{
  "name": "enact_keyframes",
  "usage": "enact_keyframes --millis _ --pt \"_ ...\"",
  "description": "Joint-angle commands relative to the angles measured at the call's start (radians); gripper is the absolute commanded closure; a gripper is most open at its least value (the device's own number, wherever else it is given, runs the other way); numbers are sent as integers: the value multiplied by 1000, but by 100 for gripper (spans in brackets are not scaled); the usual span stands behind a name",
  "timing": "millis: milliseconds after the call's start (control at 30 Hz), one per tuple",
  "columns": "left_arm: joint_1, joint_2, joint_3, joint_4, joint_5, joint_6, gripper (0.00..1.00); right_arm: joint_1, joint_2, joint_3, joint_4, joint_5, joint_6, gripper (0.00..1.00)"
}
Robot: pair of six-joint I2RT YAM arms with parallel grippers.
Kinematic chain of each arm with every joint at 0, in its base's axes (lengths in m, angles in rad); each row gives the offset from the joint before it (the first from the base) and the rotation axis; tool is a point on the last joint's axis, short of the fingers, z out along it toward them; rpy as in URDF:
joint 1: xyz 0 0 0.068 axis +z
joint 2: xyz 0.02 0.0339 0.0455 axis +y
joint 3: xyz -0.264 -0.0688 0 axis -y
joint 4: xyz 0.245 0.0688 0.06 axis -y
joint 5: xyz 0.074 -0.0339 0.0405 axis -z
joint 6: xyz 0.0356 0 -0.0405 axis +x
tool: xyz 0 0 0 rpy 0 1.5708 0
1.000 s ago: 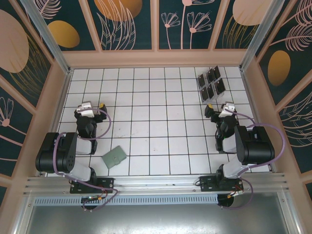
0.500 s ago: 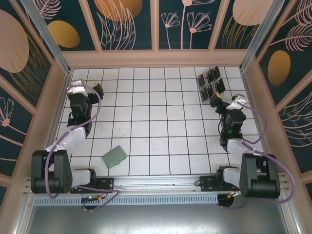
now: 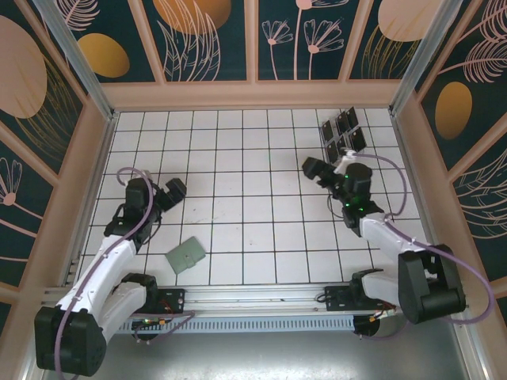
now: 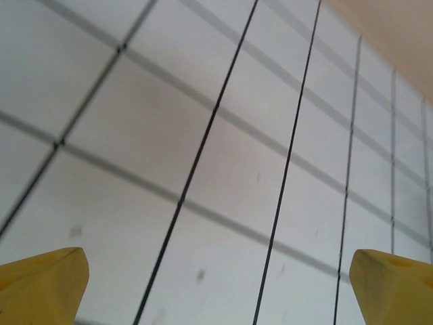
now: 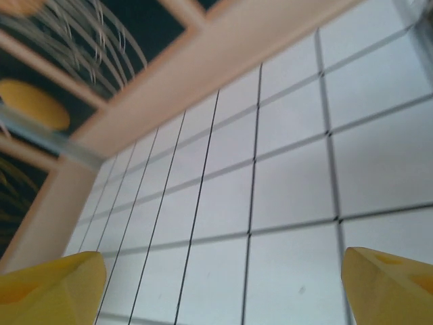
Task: Put the credit cards into the card holder
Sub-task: Move the card holder to the bottom-center of the table.
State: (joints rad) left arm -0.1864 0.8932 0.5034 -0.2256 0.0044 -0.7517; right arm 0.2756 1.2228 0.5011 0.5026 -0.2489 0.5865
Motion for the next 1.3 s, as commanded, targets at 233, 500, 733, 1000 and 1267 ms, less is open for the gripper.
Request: enact_keyframes --millis 233,500,733,1000,1267 --pt "-230 -21 -49 -214 -46 -169 1 205 157 78 -171 158 39 11" --pt "-433 11 -45 -252 -118 -266 2 216 174 82 -201 180 38 10" --pt "-535 15 -45 -268 -134 -324 2 215 164 83 -230 208 26 10" --pt "-604 12 -112 -232 -139 -393 1 216 164 86 -253 232 22 10" --pt "-612 47 -181 -64 -111 -399 2 216 150 97 -301 259 29 5"
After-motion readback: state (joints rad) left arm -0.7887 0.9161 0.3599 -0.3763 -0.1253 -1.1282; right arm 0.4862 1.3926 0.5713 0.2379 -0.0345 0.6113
